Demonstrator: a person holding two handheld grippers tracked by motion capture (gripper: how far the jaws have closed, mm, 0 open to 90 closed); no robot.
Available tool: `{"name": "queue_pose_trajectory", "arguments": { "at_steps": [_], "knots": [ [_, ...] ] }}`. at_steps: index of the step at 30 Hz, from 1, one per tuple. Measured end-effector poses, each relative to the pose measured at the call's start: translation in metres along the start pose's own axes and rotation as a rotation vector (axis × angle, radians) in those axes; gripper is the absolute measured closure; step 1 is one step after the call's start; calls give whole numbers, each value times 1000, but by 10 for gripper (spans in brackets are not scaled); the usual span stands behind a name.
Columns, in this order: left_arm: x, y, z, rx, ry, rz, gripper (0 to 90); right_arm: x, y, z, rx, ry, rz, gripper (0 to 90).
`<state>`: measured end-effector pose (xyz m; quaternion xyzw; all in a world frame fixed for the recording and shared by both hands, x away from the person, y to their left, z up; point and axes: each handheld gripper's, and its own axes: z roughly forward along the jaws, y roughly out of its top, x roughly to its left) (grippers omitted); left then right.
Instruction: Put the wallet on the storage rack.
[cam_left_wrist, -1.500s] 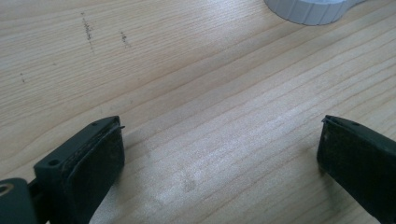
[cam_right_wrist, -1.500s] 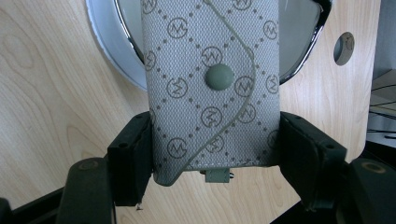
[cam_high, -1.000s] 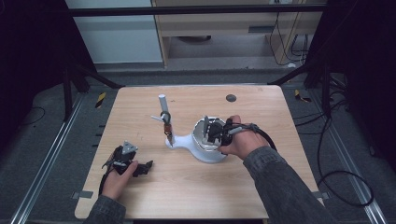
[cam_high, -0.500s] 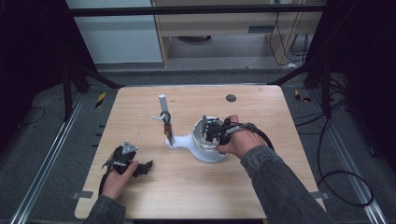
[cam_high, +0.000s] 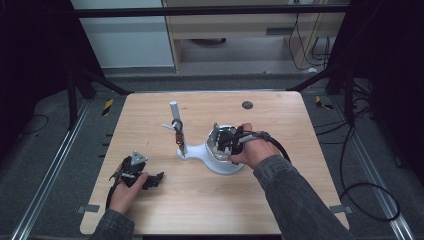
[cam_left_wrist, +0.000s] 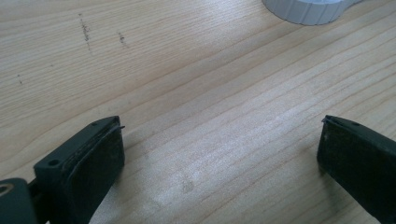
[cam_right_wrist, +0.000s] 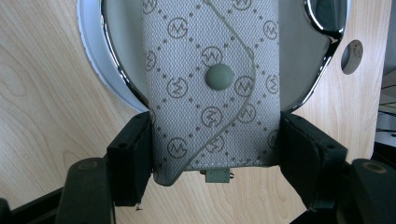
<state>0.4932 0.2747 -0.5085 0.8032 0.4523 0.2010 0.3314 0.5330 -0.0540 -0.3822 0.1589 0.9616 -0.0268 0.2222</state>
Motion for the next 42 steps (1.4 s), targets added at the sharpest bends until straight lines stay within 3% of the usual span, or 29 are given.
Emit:
{"name": "queue_pose_trajectory", "arguments": {
  "at_steps": [42],
  "knots": [
    [0, 0, 0, 1, -1, 1, 2, -1, 13, 13, 11, 29, 3, 298]
  ]
}}
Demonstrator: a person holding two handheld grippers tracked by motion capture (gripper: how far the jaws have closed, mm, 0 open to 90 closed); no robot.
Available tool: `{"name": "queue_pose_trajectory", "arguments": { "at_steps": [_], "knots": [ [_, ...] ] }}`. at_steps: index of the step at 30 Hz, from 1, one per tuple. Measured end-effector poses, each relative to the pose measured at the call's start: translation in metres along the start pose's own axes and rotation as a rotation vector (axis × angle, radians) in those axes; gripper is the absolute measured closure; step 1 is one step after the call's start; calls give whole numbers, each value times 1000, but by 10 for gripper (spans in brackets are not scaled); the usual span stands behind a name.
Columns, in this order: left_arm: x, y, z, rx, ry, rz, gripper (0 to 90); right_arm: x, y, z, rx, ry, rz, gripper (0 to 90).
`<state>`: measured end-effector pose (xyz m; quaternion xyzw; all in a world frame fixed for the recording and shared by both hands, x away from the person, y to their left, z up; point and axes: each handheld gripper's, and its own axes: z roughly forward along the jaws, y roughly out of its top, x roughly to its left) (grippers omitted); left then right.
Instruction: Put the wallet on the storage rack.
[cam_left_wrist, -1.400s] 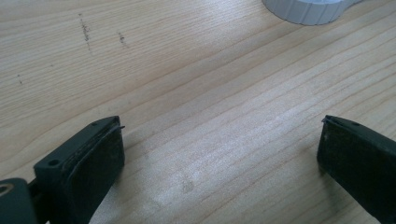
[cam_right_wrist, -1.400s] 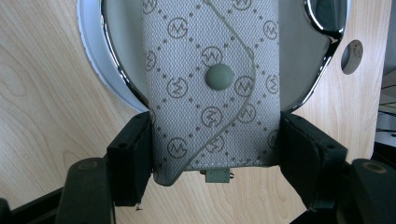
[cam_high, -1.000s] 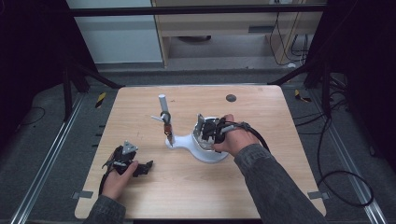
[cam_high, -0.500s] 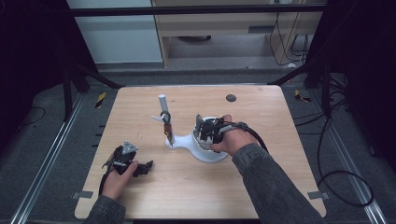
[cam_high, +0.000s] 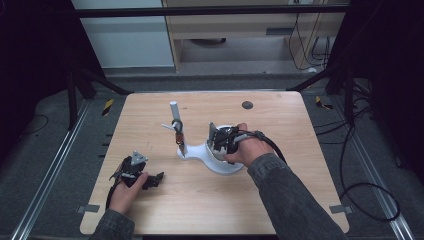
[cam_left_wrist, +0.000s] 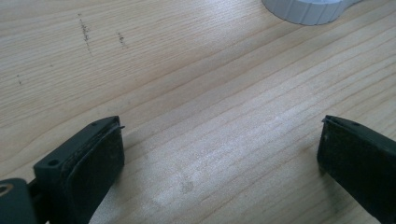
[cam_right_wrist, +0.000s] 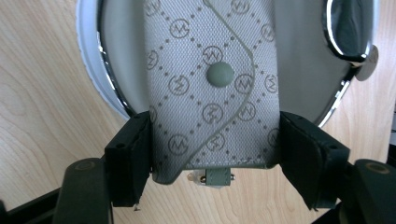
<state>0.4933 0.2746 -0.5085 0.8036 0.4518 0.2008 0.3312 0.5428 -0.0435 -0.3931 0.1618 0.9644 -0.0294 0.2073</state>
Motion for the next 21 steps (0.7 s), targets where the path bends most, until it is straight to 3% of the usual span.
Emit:
{"name": "queue_pose_trajectory", "arguments": {
  "at_steps": [6, 21],
  "knots": [
    [0, 0, 0, 1, 0, 1, 2, 1, 2, -3, -25, 5, 16, 250],
    [0, 0, 0, 0, -1, 2, 1, -1, 1, -6, -38, 3, 31, 227]
  ]
}}
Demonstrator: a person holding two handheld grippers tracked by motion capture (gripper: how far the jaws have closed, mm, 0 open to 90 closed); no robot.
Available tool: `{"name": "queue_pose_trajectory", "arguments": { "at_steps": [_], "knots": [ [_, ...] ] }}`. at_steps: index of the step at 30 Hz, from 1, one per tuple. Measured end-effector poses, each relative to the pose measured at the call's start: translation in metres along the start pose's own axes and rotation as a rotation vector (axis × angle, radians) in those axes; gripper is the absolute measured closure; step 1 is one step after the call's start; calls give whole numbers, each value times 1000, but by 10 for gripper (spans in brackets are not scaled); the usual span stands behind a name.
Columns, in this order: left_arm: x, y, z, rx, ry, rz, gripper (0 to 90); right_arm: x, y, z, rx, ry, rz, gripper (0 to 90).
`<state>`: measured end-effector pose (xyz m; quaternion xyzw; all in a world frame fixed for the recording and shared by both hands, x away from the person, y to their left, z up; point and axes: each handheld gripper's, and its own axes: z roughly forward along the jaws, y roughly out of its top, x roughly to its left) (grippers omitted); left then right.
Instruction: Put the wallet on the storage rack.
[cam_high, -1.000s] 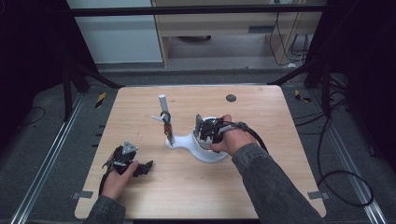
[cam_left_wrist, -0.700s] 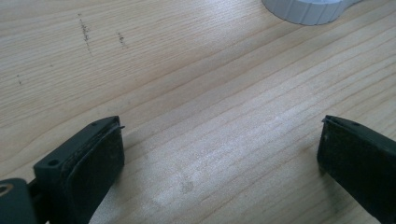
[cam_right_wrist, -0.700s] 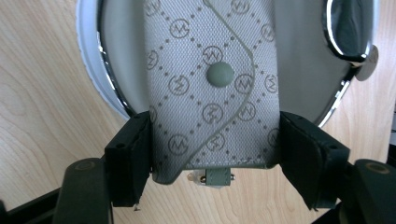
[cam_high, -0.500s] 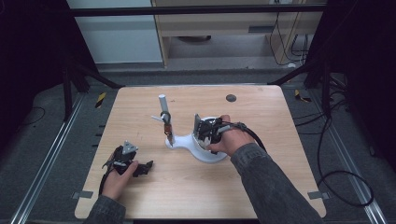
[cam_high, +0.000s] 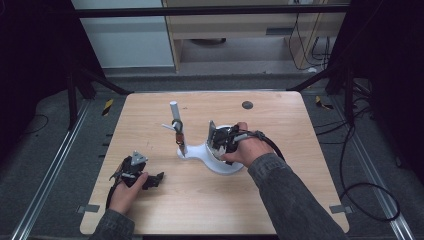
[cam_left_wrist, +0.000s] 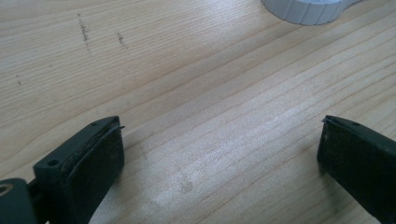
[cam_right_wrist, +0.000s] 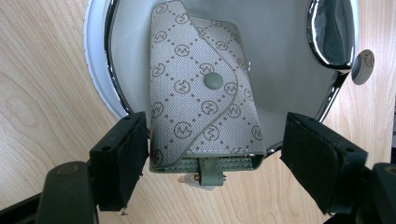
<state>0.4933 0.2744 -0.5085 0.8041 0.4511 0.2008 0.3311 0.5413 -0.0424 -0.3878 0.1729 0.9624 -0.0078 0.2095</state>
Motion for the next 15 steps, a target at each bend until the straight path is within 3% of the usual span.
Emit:
{"name": "queue_pose_trajectory", "arguments": {
  "at_steps": [15],
  "knots": [
    [0, 0, 0, 0, 0, 0, 1, -1, -1, -3, -12, 3, 18, 167]
  ]
}}
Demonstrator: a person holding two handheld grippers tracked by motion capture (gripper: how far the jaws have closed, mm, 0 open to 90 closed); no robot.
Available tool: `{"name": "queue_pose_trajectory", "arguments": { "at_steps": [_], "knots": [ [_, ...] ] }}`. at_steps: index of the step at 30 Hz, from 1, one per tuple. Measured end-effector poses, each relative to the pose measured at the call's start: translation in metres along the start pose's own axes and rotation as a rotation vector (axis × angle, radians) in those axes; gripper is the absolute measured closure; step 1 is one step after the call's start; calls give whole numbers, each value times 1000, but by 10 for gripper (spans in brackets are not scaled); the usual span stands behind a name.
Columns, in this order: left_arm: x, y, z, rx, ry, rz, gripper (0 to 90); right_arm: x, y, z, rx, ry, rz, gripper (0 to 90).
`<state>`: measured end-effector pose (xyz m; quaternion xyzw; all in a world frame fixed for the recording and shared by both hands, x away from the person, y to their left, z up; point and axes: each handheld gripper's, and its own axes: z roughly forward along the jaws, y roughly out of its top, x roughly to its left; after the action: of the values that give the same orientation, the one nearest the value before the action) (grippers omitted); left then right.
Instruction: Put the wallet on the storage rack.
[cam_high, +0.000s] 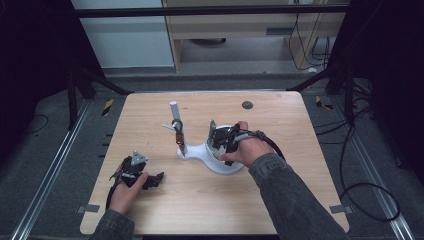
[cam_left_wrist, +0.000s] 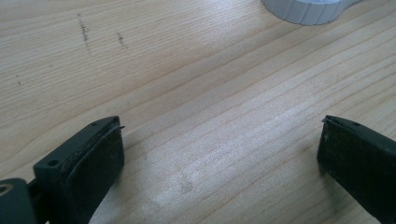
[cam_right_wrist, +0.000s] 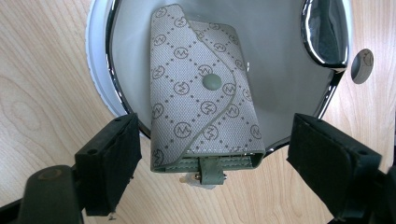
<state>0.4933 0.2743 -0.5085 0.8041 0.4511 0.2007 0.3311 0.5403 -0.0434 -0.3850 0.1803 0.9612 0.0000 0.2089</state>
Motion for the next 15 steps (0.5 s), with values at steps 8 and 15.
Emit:
{"name": "queue_pose_trajectory", "arguments": {
  "at_steps": [8, 15],
  "knots": [
    [0, 0, 0, -1, 0, 0, 1, 1, -4, -5, -40, 25, 33, 85],
    [0, 0, 0, 0, 0, 0, 1, 1, -10, -7, -57, 12, 47, 67]
  ]
}}
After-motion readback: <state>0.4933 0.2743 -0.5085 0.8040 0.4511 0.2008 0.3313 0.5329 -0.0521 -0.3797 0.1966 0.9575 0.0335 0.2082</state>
